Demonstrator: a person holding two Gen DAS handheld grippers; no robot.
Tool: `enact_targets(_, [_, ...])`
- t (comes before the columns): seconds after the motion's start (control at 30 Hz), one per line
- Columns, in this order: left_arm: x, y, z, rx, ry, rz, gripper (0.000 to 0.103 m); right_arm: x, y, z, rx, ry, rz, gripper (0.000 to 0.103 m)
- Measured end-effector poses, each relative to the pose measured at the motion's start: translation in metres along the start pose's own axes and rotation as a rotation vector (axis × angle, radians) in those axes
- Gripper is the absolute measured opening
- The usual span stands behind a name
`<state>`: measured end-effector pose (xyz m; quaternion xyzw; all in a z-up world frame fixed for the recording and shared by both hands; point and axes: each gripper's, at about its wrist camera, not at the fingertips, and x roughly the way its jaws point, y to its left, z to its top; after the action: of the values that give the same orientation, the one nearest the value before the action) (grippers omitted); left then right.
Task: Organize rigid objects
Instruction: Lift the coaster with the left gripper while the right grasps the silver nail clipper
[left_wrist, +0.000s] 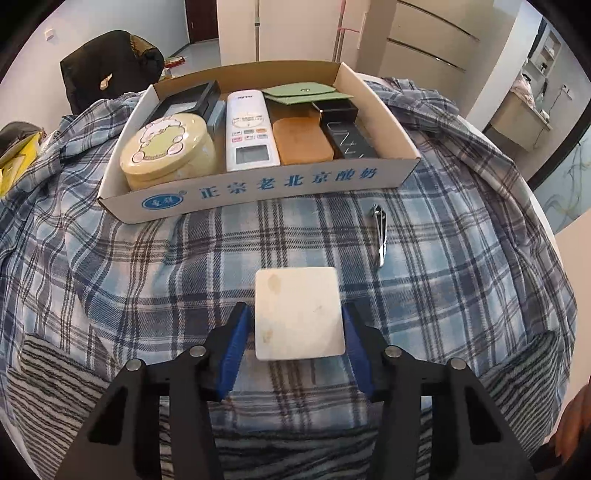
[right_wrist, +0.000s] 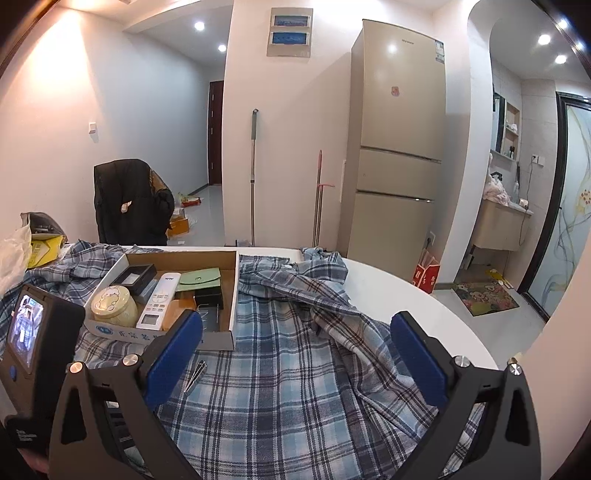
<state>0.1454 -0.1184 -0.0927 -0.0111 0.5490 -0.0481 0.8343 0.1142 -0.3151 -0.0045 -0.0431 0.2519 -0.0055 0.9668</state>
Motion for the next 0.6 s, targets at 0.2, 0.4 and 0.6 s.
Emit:
enact_targets(0.2, [0.002,-0.012,-0.002,0.065,-0.027,0.040,0.053,0.000,0.000,0.000,-0.004,-0.001,0.000,0.101])
enact_targets(0.4, [0.005,-0.012,-0.002,0.093,-0.056,0.046,0.047,0.005,-0.001,-0.002,-0.001,0.017,-0.002,0.101])
enact_targets(0.6, [-0.020,-0.002,0.001,0.096,-0.171,0.030,0.047,0.009,0.001,-0.002,-0.009,0.031,-0.003,0.101])
